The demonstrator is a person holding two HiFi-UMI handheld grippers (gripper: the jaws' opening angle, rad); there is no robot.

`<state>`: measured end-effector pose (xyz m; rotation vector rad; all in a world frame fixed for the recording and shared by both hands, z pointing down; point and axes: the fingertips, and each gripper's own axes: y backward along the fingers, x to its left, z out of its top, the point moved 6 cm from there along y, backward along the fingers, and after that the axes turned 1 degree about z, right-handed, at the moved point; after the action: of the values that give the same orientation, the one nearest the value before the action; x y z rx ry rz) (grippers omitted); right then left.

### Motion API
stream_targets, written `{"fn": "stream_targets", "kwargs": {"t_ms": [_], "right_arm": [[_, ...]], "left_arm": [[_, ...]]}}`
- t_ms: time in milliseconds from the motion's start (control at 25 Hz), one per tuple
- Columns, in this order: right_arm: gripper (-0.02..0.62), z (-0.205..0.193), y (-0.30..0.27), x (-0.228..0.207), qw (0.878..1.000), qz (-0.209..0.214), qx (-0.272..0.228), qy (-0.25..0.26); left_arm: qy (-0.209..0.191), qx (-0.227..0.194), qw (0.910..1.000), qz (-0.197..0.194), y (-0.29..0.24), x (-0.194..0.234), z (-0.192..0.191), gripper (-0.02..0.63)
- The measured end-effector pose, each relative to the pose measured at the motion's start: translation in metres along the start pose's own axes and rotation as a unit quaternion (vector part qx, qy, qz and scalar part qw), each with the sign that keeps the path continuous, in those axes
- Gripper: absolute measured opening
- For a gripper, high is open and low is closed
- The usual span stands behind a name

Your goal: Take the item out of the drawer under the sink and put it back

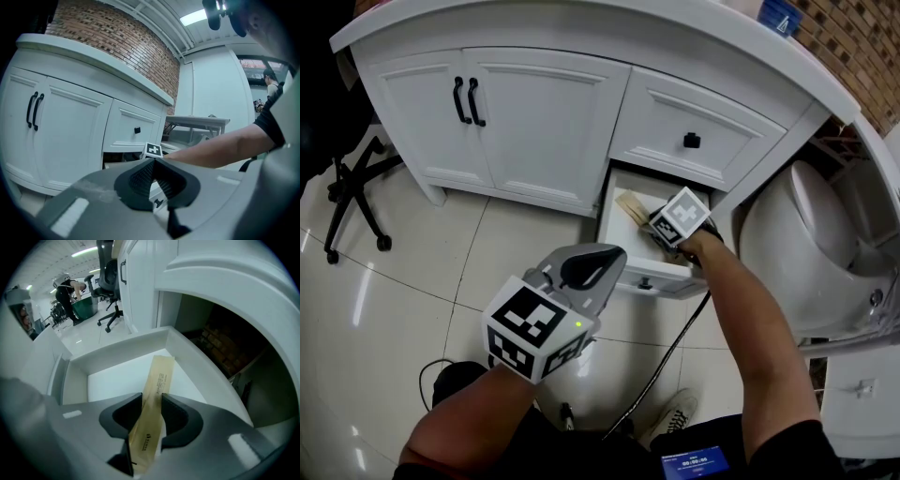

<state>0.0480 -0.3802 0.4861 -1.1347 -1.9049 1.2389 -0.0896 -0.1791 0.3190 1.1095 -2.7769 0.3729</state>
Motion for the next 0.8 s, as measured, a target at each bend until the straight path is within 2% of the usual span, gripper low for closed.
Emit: {"fn": "stream_targets", "kwargs": {"t_ms": [400, 600, 640, 800], "right_arm": [[0.089, 0.001, -0.001, -0.003, 1.0, -0.007, -0.004, -0.009], [0.058, 0.001, 0.003, 0.001, 1.0, -0.017, -0.009, 0.006], [0.034, 0.001, 0.005, 0.002, 1.0, -0.02, -0.01, 0.011], [0.026, 0.007, 0.016, 0.008, 0.999, -0.028, -0.012, 0.026]], "left_arm": [[0.0, 0.003, 1.0, 0.001, 0.001, 0.001, -0.001, 0.006], [-0.002, 0.004, 1.0, 0.003, 0.003, 0.0, -0.001, 0.006], [-0.003, 0.004, 1.0, 0.002, 0.003, -0.001, -0.001, 0.006], [-0.007, 0.003, 1.0, 0.001, 0.004, -0.004, 0.0, 0.006]]}}
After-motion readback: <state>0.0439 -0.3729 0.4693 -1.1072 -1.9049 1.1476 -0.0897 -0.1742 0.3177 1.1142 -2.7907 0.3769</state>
